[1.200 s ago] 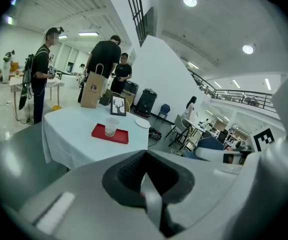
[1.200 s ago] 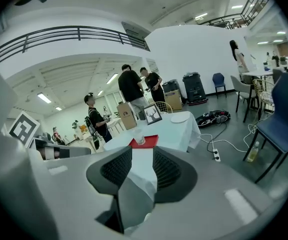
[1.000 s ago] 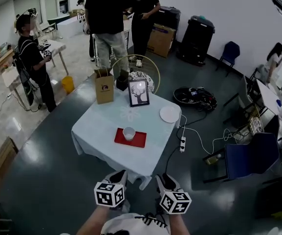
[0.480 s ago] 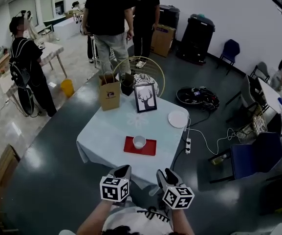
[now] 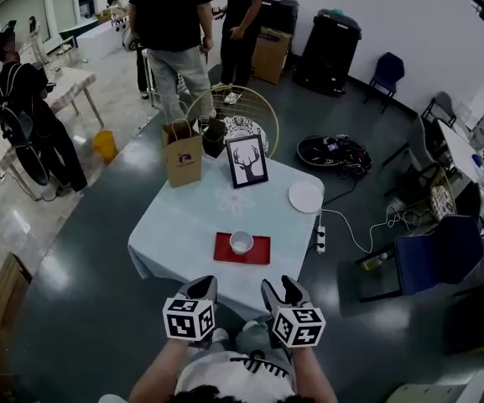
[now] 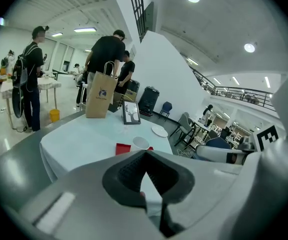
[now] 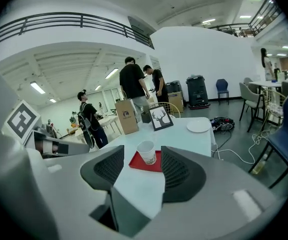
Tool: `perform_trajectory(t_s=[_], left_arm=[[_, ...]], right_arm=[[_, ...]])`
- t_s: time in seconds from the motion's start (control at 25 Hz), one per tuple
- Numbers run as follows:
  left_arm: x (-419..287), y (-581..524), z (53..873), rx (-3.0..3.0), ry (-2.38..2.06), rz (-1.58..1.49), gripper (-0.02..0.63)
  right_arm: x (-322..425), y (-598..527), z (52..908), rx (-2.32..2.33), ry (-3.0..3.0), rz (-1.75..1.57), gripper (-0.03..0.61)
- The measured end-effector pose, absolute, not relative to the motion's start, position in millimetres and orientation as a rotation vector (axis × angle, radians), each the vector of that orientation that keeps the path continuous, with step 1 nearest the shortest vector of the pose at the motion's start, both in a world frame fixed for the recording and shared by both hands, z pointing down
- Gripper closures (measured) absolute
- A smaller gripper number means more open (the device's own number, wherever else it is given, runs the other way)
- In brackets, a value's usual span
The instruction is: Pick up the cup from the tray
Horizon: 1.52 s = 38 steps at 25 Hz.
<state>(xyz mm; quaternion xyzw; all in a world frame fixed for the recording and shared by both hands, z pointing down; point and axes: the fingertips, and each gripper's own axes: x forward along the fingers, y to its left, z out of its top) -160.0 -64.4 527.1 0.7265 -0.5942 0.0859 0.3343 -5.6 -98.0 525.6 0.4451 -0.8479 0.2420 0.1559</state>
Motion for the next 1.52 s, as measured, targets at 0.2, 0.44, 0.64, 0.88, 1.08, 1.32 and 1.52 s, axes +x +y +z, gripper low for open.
perform_trajectory(t_s=[0.2, 0.44, 0.64, 0.88, 1.08, 1.32, 1.52], left_arm=[[-171, -69, 533, 1.863, -1.570, 0.215, 0.614], [-179, -74, 544, 1.812, -1.583, 0.225, 0.614], [-186, -89, 552, 1.767, -1.595, 0.238, 0.614], [-190, -112, 571, 1.739, -1.554, 0.253, 0.614], [-201, -124, 592, 1.649, -1.555, 0.295, 0.614], [-200, -142, 603, 1.595, -1.549, 0.334, 0.614], [-190, -155, 611, 1.613, -1.489, 0.372, 0.614]], right_arm=[[-27, -111, 533, 1.193, -2.434, 0.645, 0.286], [-50, -126, 546, 1.118, -2.434, 0.572, 0.214], [-69, -147, 564, 1.079, -2.399, 0.525, 0.168], [-90, -183, 592, 1.026, -2.363, 0.503, 0.151], [-102, -200, 618, 0.957, -2.337, 0.462, 0.130], [-111, -218, 651, 0.917, -2.267, 0.508, 0.130], [-121, -233, 662, 0.931, -2.291, 0.453, 0.155]])
